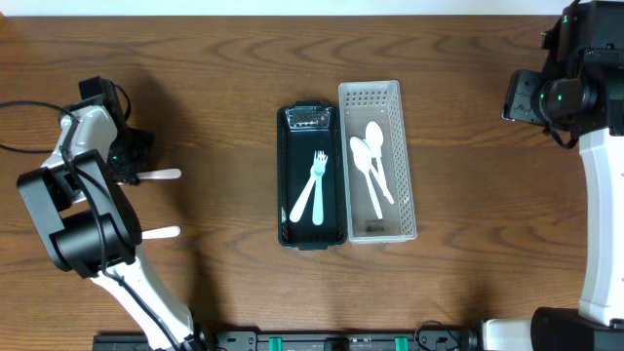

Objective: Pack container
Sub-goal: 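Grasp the last white fork with the left gripper and lift, then carry the fork right and drop it into the black tray, then move the left gripper back to the white spoon and grasp it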

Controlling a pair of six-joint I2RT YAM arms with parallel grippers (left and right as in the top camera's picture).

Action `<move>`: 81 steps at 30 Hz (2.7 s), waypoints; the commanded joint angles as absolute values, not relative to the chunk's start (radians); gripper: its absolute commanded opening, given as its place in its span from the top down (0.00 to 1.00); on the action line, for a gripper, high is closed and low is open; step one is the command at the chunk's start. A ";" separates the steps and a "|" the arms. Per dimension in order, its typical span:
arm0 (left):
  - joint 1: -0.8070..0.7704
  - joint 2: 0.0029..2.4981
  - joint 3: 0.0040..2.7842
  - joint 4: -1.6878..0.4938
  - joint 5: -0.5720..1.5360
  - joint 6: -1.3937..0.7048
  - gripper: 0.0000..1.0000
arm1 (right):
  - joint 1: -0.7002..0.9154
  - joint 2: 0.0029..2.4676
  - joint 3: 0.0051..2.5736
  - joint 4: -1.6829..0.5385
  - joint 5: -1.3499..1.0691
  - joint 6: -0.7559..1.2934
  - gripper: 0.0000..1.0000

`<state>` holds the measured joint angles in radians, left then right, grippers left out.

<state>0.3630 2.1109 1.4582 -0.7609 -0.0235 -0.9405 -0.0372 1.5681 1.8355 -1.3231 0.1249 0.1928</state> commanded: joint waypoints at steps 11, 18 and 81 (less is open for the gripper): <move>0.365 2.182 1.399 -0.802 -0.007 -0.891 0.94 | -0.048 1.573 1.837 -1.328 0.131 0.178 0.38; 0.359 2.131 1.416 -0.815 -0.007 -0.773 0.94 | -0.048 1.573 1.837 -1.328 0.131 0.178 0.39; -0.284 1.397 1.521 -1.153 -0.355 -0.910 0.62 | -0.049 1.573 1.837 -1.362 0.132 0.161 0.39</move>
<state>-0.3996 1.4235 1.5284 -1.0916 -0.2619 -0.6125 -0.0372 1.5681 1.8355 -1.3636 0.1249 0.1806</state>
